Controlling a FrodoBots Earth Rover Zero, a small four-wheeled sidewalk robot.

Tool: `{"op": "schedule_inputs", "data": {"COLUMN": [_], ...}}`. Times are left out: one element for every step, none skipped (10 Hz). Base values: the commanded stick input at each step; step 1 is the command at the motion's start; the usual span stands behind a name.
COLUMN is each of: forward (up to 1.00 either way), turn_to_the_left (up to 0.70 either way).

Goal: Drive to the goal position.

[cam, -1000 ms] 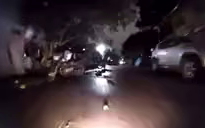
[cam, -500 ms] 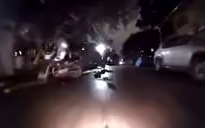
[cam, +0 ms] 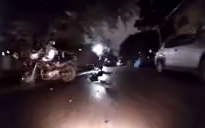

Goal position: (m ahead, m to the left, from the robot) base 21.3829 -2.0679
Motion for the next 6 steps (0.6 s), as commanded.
{"op": "schedule_inputs", "data": {"forward": [1.0,1.0,1.0,1.0,1.0,1.0], "turn_to_the_left": [0.0,0.0,0.0,0.0,0.0,0.0]}}
